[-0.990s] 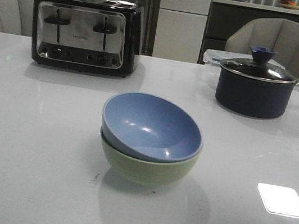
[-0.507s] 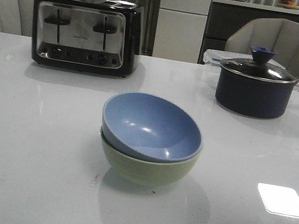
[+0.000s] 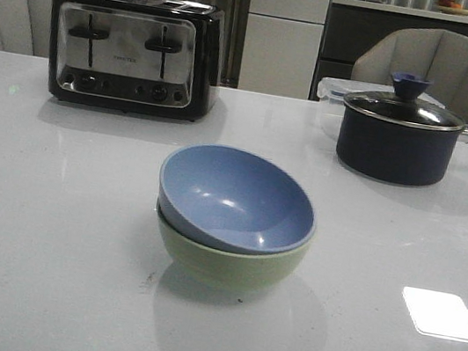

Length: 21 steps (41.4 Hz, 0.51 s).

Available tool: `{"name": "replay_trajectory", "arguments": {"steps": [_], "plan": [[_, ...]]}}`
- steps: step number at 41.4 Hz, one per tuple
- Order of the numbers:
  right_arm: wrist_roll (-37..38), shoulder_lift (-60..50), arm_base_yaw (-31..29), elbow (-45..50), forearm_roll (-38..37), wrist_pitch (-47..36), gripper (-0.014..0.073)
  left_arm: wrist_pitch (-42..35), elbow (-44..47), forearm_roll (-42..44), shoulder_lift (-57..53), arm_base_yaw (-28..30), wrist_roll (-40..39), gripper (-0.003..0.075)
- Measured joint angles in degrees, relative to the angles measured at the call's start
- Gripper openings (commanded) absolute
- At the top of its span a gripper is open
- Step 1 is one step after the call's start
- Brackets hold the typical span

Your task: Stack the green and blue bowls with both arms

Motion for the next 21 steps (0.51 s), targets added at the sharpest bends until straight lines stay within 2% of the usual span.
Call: {"name": "replay_trajectory", "arguments": {"steps": [9, 21], "plan": [[-0.09, -10.89, -6.42, 10.88, 0.0, -3.82, 0.0028, 0.0, 0.0, 0.0, 0.0, 0.0, 0.0, 0.0093], [-0.09, -15.19, -5.56, 14.28, 1.0, -3.91, 0.0028, -0.21, 0.0, 0.0, 0.0, 0.0, 0.0, 0.0093]]}}
